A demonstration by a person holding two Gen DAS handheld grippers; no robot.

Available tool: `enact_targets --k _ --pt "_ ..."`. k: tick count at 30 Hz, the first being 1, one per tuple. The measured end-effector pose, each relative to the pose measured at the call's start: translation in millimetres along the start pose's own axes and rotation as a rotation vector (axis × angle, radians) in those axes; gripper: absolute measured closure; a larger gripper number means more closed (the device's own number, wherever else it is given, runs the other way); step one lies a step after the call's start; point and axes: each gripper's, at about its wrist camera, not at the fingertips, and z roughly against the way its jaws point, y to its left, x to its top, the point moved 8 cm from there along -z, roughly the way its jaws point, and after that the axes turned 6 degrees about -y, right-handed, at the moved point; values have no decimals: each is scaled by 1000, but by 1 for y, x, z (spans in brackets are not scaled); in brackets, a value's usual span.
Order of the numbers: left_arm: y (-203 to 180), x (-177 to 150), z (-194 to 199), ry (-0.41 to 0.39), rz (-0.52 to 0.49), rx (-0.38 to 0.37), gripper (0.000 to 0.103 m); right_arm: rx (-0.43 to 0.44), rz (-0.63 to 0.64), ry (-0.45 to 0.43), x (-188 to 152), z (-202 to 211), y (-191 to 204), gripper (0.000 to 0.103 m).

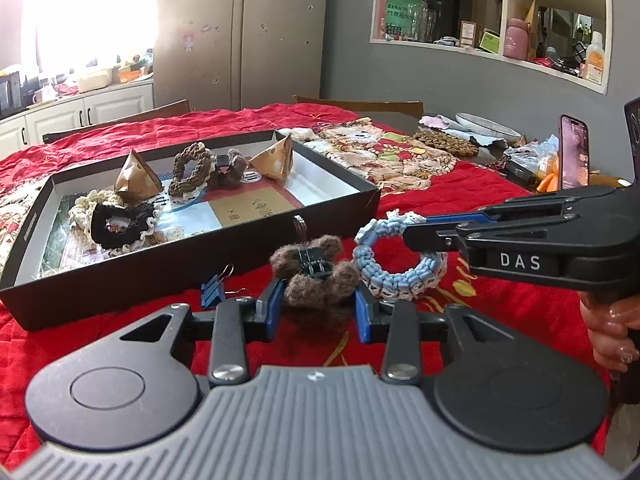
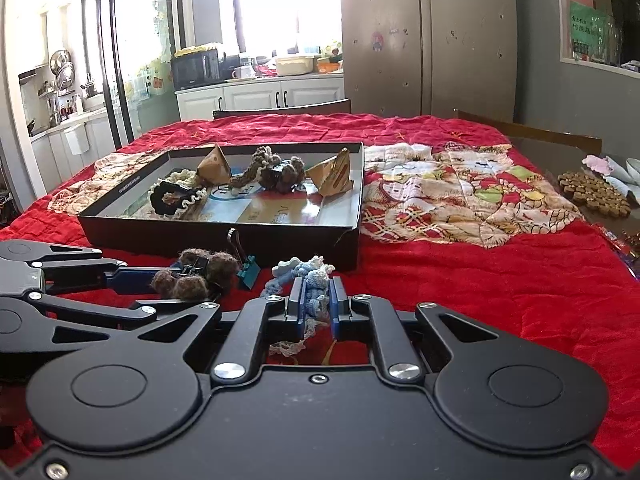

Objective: Organize objects
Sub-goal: 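Lift pompom clip with left tool while right tool lifts blue scrunchie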

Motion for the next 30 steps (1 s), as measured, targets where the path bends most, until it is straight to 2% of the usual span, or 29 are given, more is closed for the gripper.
enact_targets --k 12,25,30 --pt "-7 10 16 -29 -8 -31 63 5 34 -63 19 25 8 91" --pt "-10 27 42 -96 -11 -57 63 25 71 -148 42 55 25 91" --pt "-7 32 52 -125 -21 -45 63 34 79 -186 52 67 30 91"
